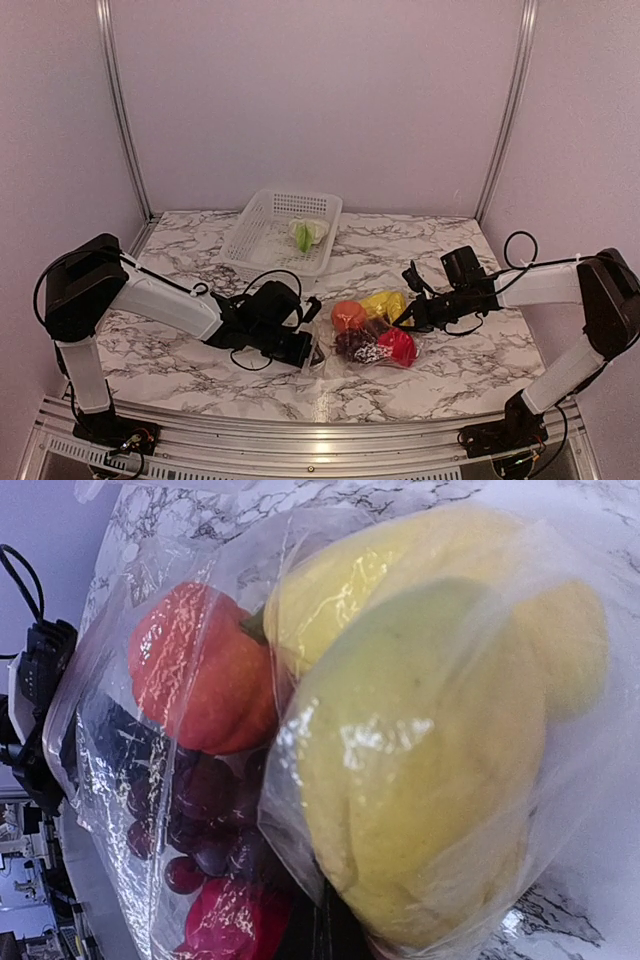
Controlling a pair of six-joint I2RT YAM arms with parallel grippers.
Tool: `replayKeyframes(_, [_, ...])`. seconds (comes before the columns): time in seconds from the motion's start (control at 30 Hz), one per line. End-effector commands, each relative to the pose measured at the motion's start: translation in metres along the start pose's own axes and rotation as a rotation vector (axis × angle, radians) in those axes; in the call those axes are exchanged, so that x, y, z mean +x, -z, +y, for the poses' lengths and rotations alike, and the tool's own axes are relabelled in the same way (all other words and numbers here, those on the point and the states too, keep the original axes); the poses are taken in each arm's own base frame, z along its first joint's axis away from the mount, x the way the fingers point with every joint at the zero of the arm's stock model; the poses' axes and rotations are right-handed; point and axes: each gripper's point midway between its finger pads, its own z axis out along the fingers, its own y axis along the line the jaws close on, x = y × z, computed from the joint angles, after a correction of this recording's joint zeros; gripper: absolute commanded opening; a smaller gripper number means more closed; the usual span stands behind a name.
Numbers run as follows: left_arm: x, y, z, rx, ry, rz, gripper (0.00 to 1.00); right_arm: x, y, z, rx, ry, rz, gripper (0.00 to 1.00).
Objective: Open the zip-top bag and remove the fake food
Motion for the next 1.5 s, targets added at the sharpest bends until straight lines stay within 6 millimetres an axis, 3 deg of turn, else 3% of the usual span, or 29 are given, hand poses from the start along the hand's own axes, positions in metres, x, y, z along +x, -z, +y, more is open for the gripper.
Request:
replayKeyframes(0.0, [-0.026,0.006,-0.05,0.139,-0.131,-0.109,0.33,0.05,-0.01,-0.028,0.092,-0.08,0.142,0.0])
replayKeyframes(0.2, [-0.051,0.002,-0.074,0.212,-0.22,-0.205,0.56,0.047,-0.012,-0.028,0.087,-0.076,0.144,0.0])
replayKeyframes(0.33, [-0.056,-0.014,-0.072,0.2,-0.245,-0.212,0.65,0.046,-0.012,-0.027,0.085,-0.068,0.143,0.0])
replayKeyframes(0.53, [-0.056,-0.037,-0.045,0.079,-0.248,-0.18,0.67,0.048,-0.012,-0.029,0.091,-0.064,0.149,0.0])
replayKeyframes(0.77, [-0.031,-0.025,-0.011,0.045,-0.216,-0.157,0.67,0.049,-0.011,-0.03,0.098,-0.062,0.151,0.0])
replayKeyframes(0.93, [-0.028,-0.029,-0.021,0.087,-0.294,-0.122,0.69,0.045,-0.012,-0.027,0.09,-0.057,0.146,0.0])
replayKeyframes(1.07, [-0.047,-0.04,-0.047,0.127,-0.382,-0.141,0.7,0.049,-0.016,-0.031,0.085,-0.069,0.164,0.0])
replayKeyframes(1.2, [-0.061,-0.041,-0.07,0.189,-0.42,-0.189,0.61,0.046,-0.015,-0.029,0.081,-0.07,0.16,0.0])
replayKeyframes(1.33, [-0.057,-0.037,-0.071,0.198,-0.415,-0.167,0.3,0.043,-0.014,-0.028,0.087,-0.064,0.159,0.0])
replayKeyframes(1.47, [-0.049,-0.014,-0.057,0.176,-0.381,-0.168,0.1,0.036,-0.009,-0.03,0.097,-0.072,0.134,0.0])
